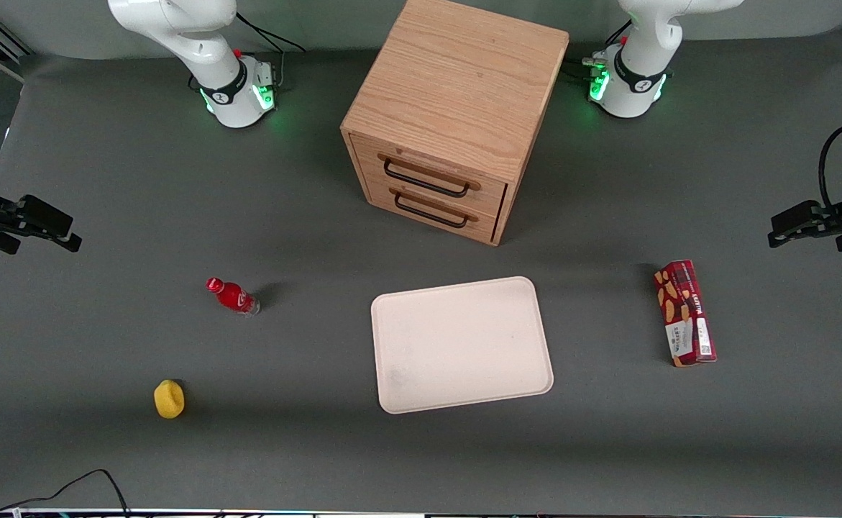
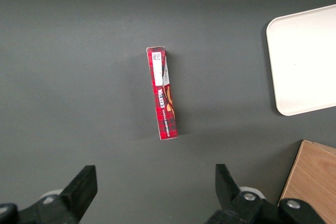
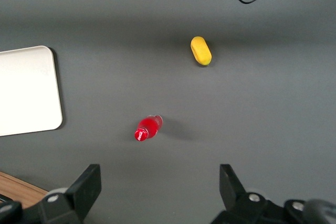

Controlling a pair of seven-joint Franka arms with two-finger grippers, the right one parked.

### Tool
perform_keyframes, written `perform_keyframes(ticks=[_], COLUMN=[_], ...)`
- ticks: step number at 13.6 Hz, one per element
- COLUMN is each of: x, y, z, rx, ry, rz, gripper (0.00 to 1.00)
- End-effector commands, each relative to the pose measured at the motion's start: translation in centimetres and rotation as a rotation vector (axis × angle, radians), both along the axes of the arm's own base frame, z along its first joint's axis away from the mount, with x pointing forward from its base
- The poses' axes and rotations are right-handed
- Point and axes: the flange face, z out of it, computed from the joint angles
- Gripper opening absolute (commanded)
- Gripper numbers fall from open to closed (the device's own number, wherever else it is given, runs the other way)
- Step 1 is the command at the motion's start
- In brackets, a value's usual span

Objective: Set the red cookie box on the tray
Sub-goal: 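Move the left gripper down toward the upright red cookie box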

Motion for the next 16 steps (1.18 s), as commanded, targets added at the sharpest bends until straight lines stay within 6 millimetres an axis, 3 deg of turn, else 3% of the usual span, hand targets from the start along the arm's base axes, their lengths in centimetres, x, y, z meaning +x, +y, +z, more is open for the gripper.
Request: perform_keyframes(ticks=[1,5,11,14,16], x=[-0.5,-0.3,0.1,0.0,0.6], y=[-0.2,-0.5,0.2,0.7,0.7], z=[0.0,-0.4,-2.7,-5.1,-8.9], rx=[-0.008,-0.010,-0.011,-0.011,-0.012], ry=[-0.005,0.002,0.047,0.070,0.068], rz=[-0.002,-0.004,0.008,0.017,0.019], gripper=[1.00,1.00,1.00,1.00,1.00])
